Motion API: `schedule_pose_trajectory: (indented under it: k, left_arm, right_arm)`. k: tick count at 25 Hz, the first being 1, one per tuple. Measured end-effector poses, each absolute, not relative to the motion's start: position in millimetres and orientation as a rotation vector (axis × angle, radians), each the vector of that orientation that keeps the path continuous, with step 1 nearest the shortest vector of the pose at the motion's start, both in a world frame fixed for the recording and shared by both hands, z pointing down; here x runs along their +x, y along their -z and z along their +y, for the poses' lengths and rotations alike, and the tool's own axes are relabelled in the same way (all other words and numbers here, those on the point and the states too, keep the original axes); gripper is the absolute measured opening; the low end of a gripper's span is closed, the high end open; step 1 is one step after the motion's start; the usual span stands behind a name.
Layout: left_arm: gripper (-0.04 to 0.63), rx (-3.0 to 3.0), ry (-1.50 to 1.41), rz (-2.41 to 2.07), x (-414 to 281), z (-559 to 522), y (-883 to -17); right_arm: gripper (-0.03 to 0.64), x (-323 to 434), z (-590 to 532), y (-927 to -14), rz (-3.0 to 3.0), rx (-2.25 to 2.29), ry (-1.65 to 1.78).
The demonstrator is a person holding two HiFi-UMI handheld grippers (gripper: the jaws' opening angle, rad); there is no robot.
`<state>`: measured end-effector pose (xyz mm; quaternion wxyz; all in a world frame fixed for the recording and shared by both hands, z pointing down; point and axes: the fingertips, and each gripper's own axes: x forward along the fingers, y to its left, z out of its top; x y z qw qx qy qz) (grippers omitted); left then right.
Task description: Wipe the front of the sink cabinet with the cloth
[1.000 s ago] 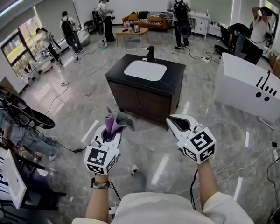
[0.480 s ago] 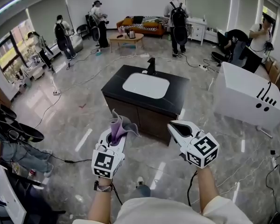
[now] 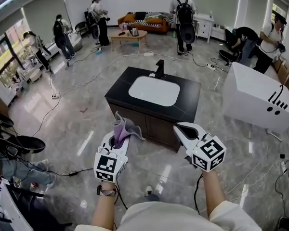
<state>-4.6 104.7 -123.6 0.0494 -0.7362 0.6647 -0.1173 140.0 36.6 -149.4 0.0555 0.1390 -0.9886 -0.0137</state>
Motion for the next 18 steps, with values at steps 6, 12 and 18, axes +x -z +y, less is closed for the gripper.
schedule_pose_trajectory:
  k: [6,12,18]
  left_arm:
    - [0.048,-2.240,0.353,2.049,-37.4,95.1,116.9]
    - [0.049,-2.235,0.335,2.076,-69.9,82.6,104.4]
    - [0.049,-2.224,0.336,2.101,-106.2,73.4,97.7]
  right_arm:
    - [0.005,110.4,21.8,144.0,-2.996,0.406,0.023]
    - [0.005,73.1,7.9,133.4,-2.992,0.356,0.015]
    - [0.005,31.9,-5.7,132.1,-3.006,0.328,0.014]
